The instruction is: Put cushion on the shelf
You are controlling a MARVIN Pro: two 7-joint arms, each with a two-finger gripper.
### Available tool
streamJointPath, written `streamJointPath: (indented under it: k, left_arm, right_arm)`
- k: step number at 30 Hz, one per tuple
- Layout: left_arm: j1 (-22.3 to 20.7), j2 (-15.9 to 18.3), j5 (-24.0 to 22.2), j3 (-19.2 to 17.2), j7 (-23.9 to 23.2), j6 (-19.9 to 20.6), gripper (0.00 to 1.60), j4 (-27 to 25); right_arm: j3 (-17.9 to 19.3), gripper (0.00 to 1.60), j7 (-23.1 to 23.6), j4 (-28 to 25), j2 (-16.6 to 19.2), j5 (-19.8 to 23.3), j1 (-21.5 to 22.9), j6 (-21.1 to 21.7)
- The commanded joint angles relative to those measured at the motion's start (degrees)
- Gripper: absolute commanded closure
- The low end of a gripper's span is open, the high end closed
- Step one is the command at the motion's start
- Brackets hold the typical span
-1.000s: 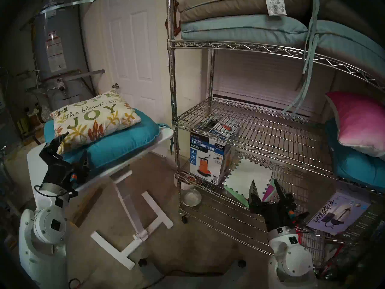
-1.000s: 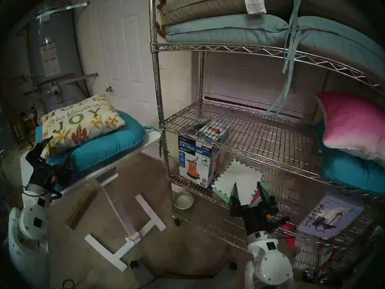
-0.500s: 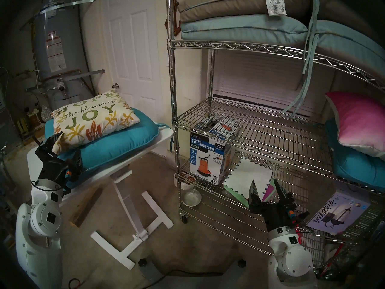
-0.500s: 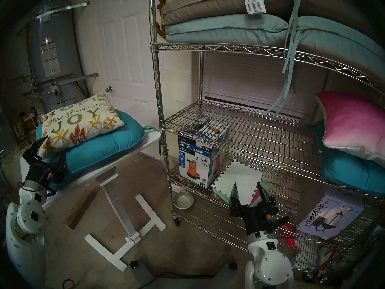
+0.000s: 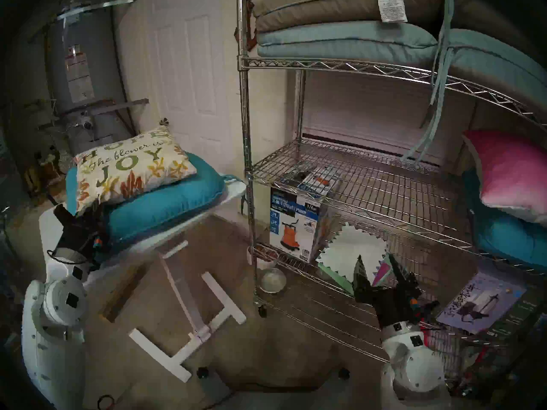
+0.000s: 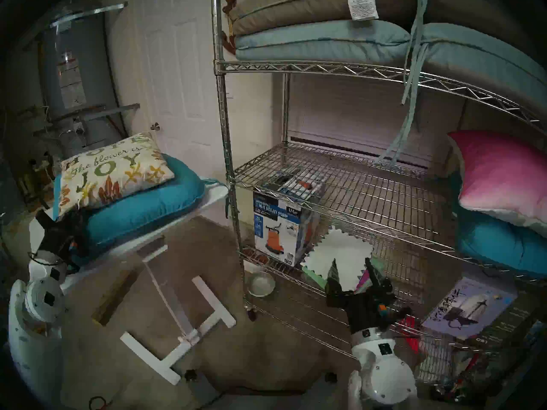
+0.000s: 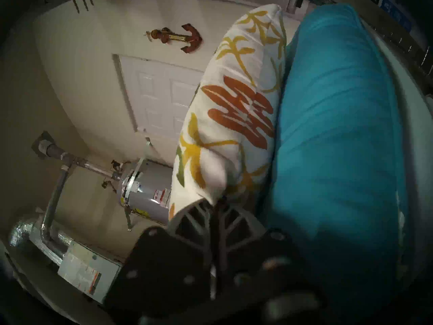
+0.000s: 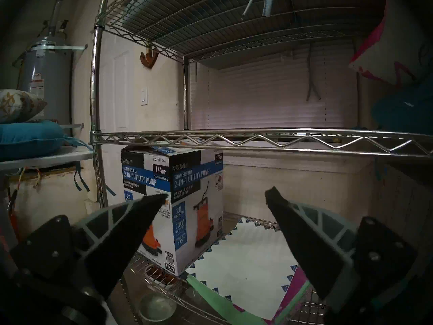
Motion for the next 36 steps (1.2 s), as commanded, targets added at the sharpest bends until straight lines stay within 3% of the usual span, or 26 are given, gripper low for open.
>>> streamJointPath:
  k: [1,19,36]
  left_arm:
    - [0.2,-0.6,-0.4,0.9,0.0,-0.2,1.6,-2.4]
    - [5.6,-5.5,0.8,7.5,0.0,0.5,1.6,-9.3]
    - [10.2,-8.1,3.5,12.7,0.1,1.3,1.6,-15.2]
  right_arm:
    - [0.0,0.0,0.1,-1.2,0.1,-0.1,0.1,-0.2]
    - [0.0,0.0,0.1,-1.1,0.1,-0.1,0.1,-0.2]
    - [0.0,0.0,0.1,-1.1,0.1,-0.1,0.1,-0.2]
